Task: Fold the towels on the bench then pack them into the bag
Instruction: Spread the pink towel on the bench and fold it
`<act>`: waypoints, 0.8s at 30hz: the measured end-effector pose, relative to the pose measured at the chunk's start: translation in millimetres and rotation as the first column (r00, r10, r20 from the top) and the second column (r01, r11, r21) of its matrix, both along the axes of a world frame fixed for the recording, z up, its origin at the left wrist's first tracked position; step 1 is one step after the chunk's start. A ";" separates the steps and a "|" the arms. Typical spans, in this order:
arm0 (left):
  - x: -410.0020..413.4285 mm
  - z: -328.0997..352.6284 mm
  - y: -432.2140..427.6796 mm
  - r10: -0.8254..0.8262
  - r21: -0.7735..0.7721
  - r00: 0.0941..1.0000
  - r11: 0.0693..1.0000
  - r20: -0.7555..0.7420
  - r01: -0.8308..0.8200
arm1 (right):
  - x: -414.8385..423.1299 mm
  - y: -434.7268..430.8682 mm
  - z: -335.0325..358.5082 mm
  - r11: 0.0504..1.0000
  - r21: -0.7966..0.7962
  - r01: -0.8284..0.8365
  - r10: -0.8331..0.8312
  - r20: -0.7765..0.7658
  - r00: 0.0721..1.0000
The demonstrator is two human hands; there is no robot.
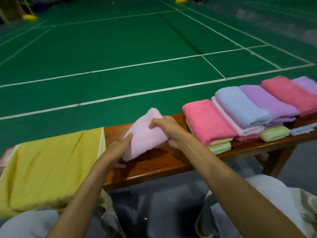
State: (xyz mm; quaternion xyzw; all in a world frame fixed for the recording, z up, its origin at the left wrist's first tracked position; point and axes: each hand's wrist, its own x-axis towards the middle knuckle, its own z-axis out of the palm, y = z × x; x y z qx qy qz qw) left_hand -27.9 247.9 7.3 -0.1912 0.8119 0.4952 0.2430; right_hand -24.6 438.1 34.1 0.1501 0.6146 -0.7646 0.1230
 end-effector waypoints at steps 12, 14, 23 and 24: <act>-42.3 81.0 133.2 0.111 0.812 0.992 0.572 0.062 -0.115 | 20.2 142.9 84.8 0.972 -0.138 0.189 -0.214 -0.196 0.957; -60.0 91.1 178.6 0.050 0.803 0.998 0.593 0.035 -0.058 | 23.5 184.5 88.3 0.940 -0.158 0.302 -0.329 -0.188 0.925; -108.4 101.4 428.9 -0.378 0.735 0.926 0.628 0.002 0.255 | 35.9 382.2 67.7 0.566 -0.138 0.813 -0.824 -0.074 0.562; -111.5 100.2 459.2 -0.403 0.731 0.915 0.624 0.000 0.275 | 38.0 402.3 65.9 0.521 -0.143 0.842 -0.853 -0.061 0.518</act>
